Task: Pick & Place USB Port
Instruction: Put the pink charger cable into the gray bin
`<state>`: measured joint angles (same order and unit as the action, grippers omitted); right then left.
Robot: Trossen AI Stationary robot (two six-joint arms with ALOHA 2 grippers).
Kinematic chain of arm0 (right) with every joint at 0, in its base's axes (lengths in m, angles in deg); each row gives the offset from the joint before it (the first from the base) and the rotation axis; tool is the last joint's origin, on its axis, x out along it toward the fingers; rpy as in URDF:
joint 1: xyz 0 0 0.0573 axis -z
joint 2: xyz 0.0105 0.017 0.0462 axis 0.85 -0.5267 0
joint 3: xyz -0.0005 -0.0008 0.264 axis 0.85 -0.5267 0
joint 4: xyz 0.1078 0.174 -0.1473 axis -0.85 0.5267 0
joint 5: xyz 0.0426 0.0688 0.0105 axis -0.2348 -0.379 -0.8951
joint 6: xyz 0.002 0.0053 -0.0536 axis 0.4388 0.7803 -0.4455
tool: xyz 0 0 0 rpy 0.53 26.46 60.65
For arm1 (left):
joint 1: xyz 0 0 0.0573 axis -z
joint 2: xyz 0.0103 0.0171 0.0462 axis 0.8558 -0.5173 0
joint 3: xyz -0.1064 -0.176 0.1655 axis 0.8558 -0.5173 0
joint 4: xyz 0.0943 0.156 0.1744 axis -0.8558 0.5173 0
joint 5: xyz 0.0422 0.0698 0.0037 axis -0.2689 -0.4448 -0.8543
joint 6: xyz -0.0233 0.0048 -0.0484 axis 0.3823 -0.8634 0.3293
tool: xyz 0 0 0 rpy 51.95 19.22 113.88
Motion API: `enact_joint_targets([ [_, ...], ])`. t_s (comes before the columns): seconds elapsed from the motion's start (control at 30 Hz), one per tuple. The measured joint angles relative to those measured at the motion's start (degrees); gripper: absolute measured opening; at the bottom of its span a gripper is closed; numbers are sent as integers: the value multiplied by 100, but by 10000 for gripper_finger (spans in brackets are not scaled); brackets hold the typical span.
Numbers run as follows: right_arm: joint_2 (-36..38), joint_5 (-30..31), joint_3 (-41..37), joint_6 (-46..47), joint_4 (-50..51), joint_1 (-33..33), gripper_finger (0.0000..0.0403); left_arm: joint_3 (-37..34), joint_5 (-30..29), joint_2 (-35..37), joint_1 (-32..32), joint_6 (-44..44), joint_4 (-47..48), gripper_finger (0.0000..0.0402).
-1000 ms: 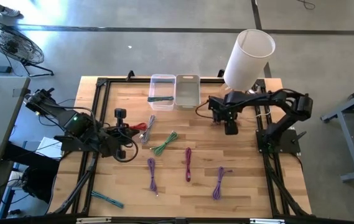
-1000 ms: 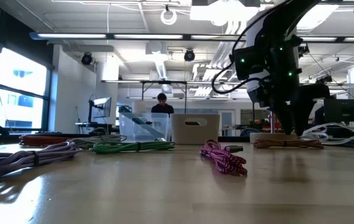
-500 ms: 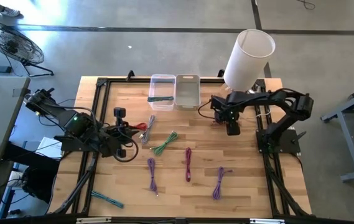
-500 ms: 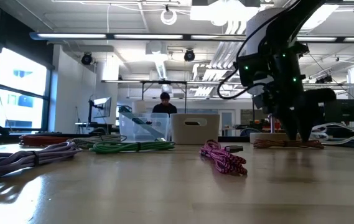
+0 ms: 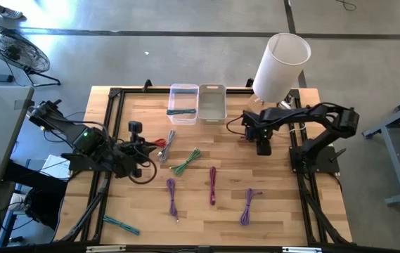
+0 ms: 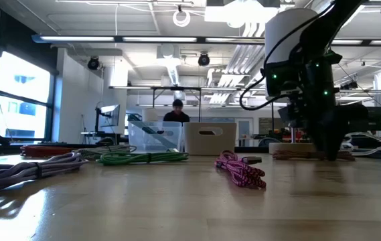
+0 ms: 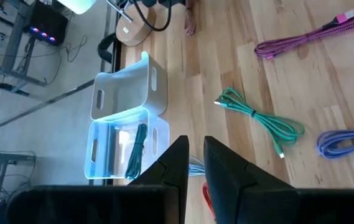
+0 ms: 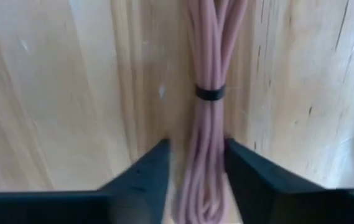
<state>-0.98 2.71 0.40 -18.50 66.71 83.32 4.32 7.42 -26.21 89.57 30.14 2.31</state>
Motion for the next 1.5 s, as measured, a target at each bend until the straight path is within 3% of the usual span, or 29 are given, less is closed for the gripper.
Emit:
enact_joint_targets([
  [0.13, -50, -8, 134, 266, 113, -2, 23, 0, -98, -51, 0, -5, 3, 46],
  [0.43, 146, -54, 466, 1140, 592, -517, 19, -1, -126, -51, 0, 298, -2, 46],
  [0.63, 804, -141, 945, 1755, 807, -1224, 19, 0, -162, -51, 1, 444, -63, 46],
  [0.83, 1605, 248, 1750, 2965, 677, -1906, 19, 0, -335, -44, 2, 663, -99, 46],
  [1.03, 1921, 1307, 2381, 4378, -273, -2453, 19, 0, -874, -44, 0, 1264, -59, 46],
  [1.2, 1864, 1997, 2357, 5163, -1521, -2551, 19, 0, -1262, -42, 2, 1557, 38, 46],
  [1.5, 1317, 2091, 2126, 6203, -3505, -2118, 18, 0, -1435, -42, 2, 1643, 268, 46],
])
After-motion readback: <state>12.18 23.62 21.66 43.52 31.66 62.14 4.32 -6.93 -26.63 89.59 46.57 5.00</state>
